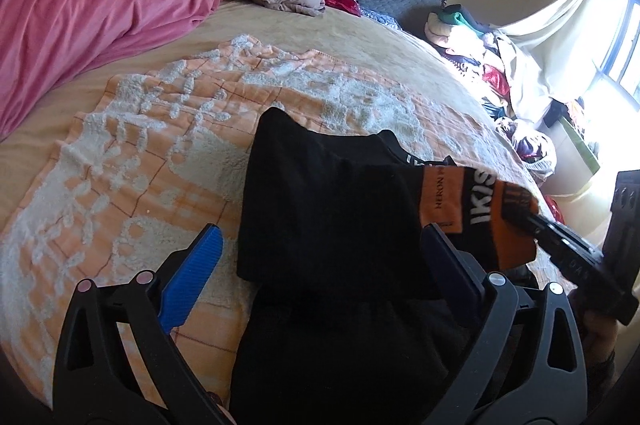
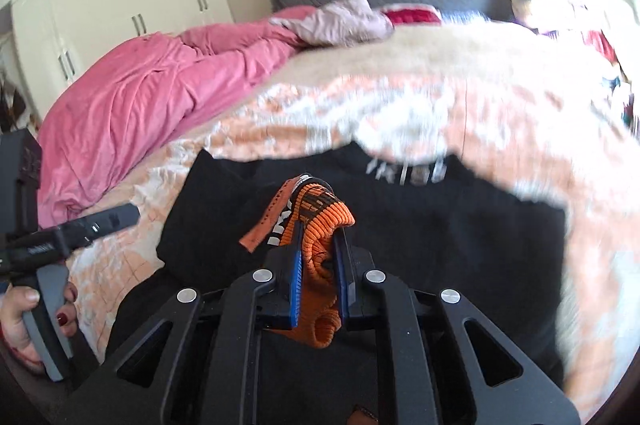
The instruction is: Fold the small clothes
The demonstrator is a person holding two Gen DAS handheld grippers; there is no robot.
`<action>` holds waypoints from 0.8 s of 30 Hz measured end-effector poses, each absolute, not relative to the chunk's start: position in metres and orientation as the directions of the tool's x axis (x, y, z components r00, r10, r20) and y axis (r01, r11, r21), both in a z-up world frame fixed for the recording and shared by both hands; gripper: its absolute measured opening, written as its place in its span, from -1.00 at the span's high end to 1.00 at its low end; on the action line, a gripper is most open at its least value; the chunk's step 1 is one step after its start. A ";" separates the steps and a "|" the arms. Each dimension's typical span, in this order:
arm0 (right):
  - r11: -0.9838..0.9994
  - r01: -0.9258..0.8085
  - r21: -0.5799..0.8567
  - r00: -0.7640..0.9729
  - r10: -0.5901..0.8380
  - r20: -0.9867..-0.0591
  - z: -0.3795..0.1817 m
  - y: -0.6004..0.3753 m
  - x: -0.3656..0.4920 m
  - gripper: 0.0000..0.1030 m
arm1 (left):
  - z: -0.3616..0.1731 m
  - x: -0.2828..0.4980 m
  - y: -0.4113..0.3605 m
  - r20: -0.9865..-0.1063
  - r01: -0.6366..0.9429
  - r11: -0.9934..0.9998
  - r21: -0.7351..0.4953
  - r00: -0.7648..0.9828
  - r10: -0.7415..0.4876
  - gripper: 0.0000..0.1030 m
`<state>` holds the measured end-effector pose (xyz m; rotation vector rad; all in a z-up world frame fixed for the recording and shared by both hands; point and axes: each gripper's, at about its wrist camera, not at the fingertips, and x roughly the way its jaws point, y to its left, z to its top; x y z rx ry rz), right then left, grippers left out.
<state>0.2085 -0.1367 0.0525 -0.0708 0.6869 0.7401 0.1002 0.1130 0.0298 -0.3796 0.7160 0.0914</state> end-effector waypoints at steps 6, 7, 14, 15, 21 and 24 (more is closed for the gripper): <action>0.790 -0.584 0.185 0.590 0.570 -0.572 0.057 -0.171 0.225 0.76 | 0.023 0.110 0.110 -0.672 -0.217 0.929 -0.298 0.739 -0.044 -0.80; 0.801 -0.567 0.194 0.592 0.559 -0.580 0.055 -0.176 0.229 0.76 | 0.022 0.113 0.109 -0.671 -0.218 0.929 -0.299 0.740 -0.043 -0.80; 0.847 -0.491 0.205 0.599 0.498 -0.627 0.042 -0.204 0.244 0.76 | 0.023 0.131 0.105 -0.661 -0.235 0.925 -0.298 0.750 -0.022 -0.80; 0.853 -0.483 0.199 0.603 0.489 -0.630 0.042 -0.207 0.244 0.76 | 0.024 0.133 0.106 -0.658 -0.234 0.925 -0.301 0.753 -0.024 -0.80; 0.872 -0.460 0.170 0.618 0.452 -0.643 0.036 -0.218 0.245 0.76 | 0.029 0.149 0.104 -0.643 -0.219 0.922 -0.319 0.764 -0.042 -0.80; 0.881 -0.451 0.143 0.625 0.426 -0.654 0.032 -0.219 0.245 0.76 | 0.029 0.162 0.098 -0.649 -0.199 0.924 -0.326 0.758 -0.066 -0.74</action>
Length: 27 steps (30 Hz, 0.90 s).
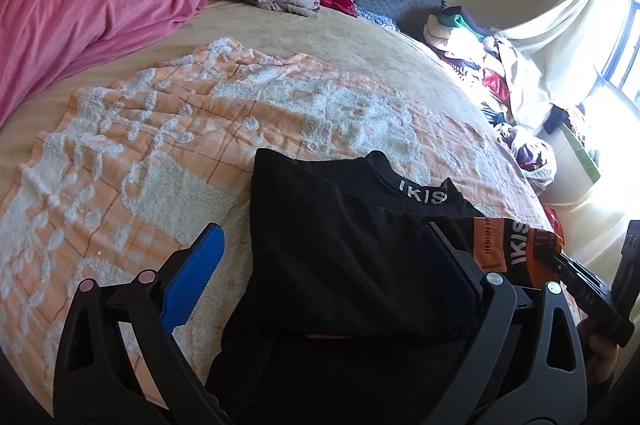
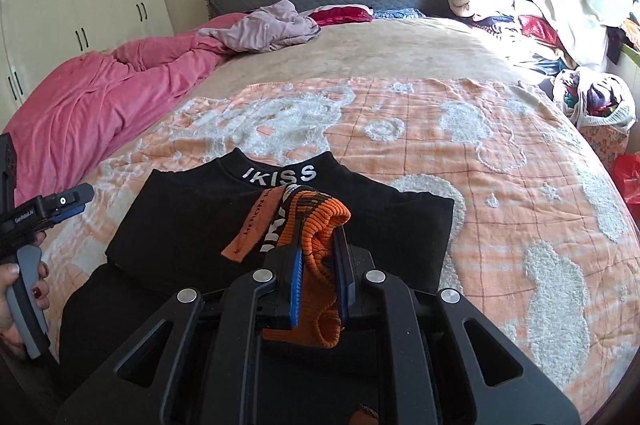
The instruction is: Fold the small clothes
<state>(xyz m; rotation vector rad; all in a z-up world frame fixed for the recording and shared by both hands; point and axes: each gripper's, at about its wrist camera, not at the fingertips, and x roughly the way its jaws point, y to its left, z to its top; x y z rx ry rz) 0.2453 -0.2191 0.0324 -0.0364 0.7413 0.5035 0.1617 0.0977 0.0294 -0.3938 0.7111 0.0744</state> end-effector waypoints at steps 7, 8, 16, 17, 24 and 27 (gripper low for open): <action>0.894 -0.422 0.149 0.605 0.401 -0.688 0.024 -0.225 0.253 0.68 | 0.017 0.193 0.070 -0.694 -0.124 0.944 -0.305 0.708 -0.131 -0.42; 0.898 -0.414 0.147 0.603 0.392 -0.695 0.022 -0.226 0.255 0.61 | 0.012 0.199 0.065 -0.705 -0.108 0.947 -0.302 0.695 -0.145 -0.37; 0.908 -0.405 0.105 0.625 0.359 -0.694 0.022 -0.222 0.251 0.32 | -0.020 0.216 0.041 -0.805 -0.058 0.979 -0.194 0.580 -0.125 -0.26; 0.898 -0.427 0.103 0.618 0.373 -0.693 0.021 -0.216 0.248 0.32 | -0.025 0.216 0.041 -0.817 -0.059 0.982 -0.178 0.565 -0.114 -0.26; 0.881 -0.473 -0.023 0.505 0.250 -0.826 -0.024 -0.180 0.254 -0.06 | -0.037 0.208 0.051 -0.819 -0.053 0.983 -0.177 0.562 -0.117 -0.26; 0.893 -0.449 0.015 0.474 0.253 -0.843 -0.042 -0.192 0.264 -0.07 | -0.036 0.206 0.051 -0.820 -0.047 0.983 -0.179 0.559 -0.123 -0.26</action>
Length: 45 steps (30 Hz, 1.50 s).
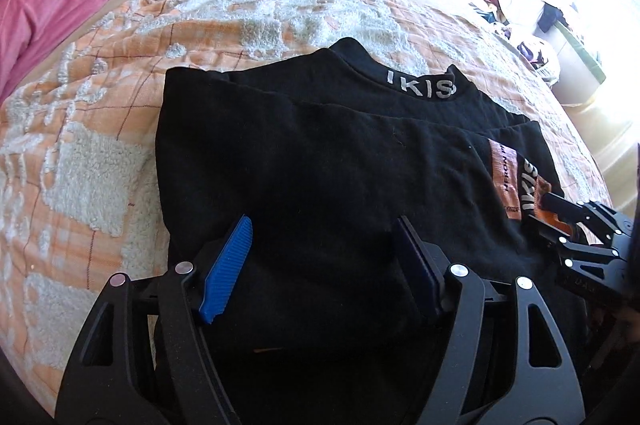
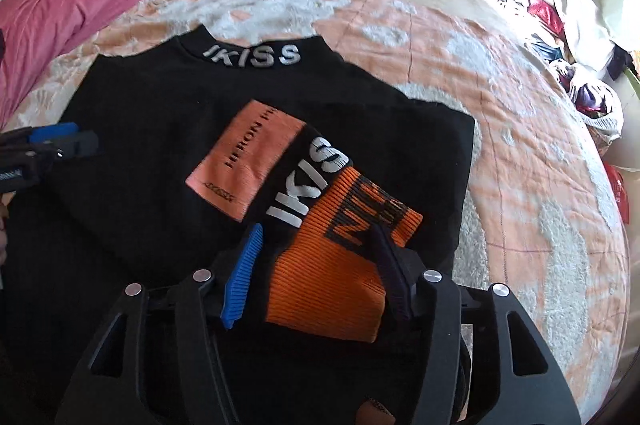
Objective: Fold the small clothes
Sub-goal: 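Open the right tool and withdraw both tools from the sweatshirt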
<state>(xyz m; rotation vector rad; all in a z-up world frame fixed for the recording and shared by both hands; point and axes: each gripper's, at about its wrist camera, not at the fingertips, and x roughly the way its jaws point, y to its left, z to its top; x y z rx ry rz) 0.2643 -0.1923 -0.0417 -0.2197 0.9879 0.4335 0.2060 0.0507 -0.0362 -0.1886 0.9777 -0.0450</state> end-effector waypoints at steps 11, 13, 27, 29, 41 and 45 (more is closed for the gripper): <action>0.897 -0.435 0.079 0.498 0.313 -0.809 -0.019 -0.200 0.249 -0.16 | -0.029 0.191 0.052 -0.807 -0.050 0.980 -0.193 0.576 -0.129 -0.31; 0.896 -0.425 0.124 0.500 0.347 -0.793 -0.011 -0.205 0.248 -0.31 | -0.028 0.189 0.052 -0.803 -0.056 0.979 -0.198 0.581 -0.129 -0.31; 0.889 -0.404 0.214 0.570 0.428 -0.701 0.032 -0.223 0.231 -0.84 | -0.004 0.168 0.050 -0.766 -0.068 0.970 -0.235 0.627 -0.142 -0.67; 0.887 -0.407 0.217 0.580 0.435 -0.688 0.038 -0.225 0.228 -0.85 | 0.001 0.164 0.049 -0.761 -0.069 0.969 -0.238 0.634 -0.142 -0.77; 0.869 -0.441 0.223 0.642 0.479 -0.598 0.074 -0.235 0.200 -0.89 | 0.029 0.137 0.050 -0.721 -0.079 0.970 -0.231 0.683 -0.116 -0.81; 0.862 -0.459 0.214 0.650 0.490 -0.580 0.085 -0.236 0.187 -0.91 | 0.035 0.125 0.050 -0.716 -0.070 0.971 -0.228 0.688 -0.119 -0.81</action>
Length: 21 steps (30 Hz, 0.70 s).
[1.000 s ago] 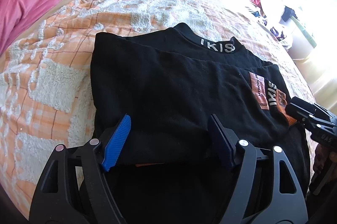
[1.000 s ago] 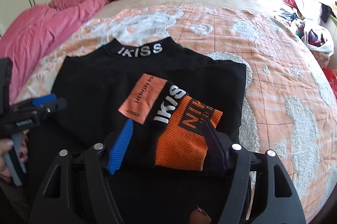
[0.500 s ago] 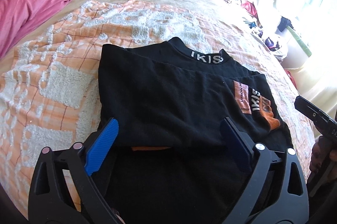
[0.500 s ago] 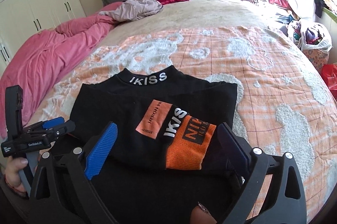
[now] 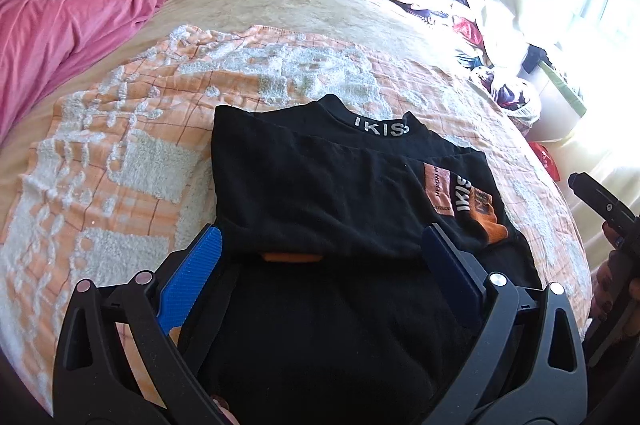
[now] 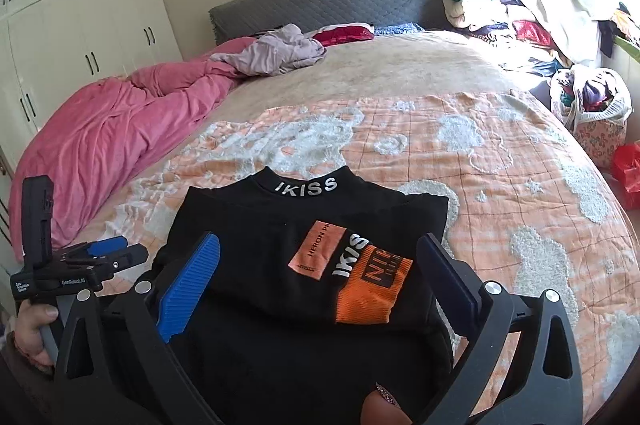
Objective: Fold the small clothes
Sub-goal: 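Open the right tool and withdraw both tools from the sweatshirt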
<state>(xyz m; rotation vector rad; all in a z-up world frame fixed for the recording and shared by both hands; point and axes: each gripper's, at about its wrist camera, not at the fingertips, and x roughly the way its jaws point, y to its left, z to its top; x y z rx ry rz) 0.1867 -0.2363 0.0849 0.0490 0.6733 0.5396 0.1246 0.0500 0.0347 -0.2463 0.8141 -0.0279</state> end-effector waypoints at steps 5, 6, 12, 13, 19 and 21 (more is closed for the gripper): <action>0.851 -0.482 0.208 0.655 0.508 -0.559 0.091 -0.233 0.168 -0.91 | 0.043 0.106 0.049 -0.704 -0.055 0.975 -0.216 0.701 -0.116 -0.81; 0.849 -0.486 0.206 0.654 0.510 -0.559 0.090 -0.232 0.164 -0.91 | 0.044 0.102 0.048 -0.700 -0.051 0.976 -0.211 0.705 -0.115 -0.81; 0.845 -0.499 0.194 0.647 0.512 -0.565 0.085 -0.231 0.140 -0.91 | 0.047 0.083 0.047 -0.692 -0.040 0.981 -0.192 0.714 -0.106 -0.81; 0.845 -0.498 0.193 0.647 0.511 -0.566 0.083 -0.232 0.136 -0.91 | 0.047 0.080 0.047 -0.694 -0.039 0.981 -0.188 0.713 -0.104 -0.81; 0.856 -0.473 0.208 0.639 0.497 -0.587 0.072 -0.243 0.117 -0.91 | 0.041 0.063 0.052 -0.704 -0.047 0.984 -0.173 0.704 -0.090 -0.81; 0.863 -0.457 0.214 0.634 0.485 -0.602 0.067 -0.248 0.110 -0.91 | 0.039 0.058 0.056 -0.708 -0.054 0.983 -0.176 0.701 -0.088 -0.81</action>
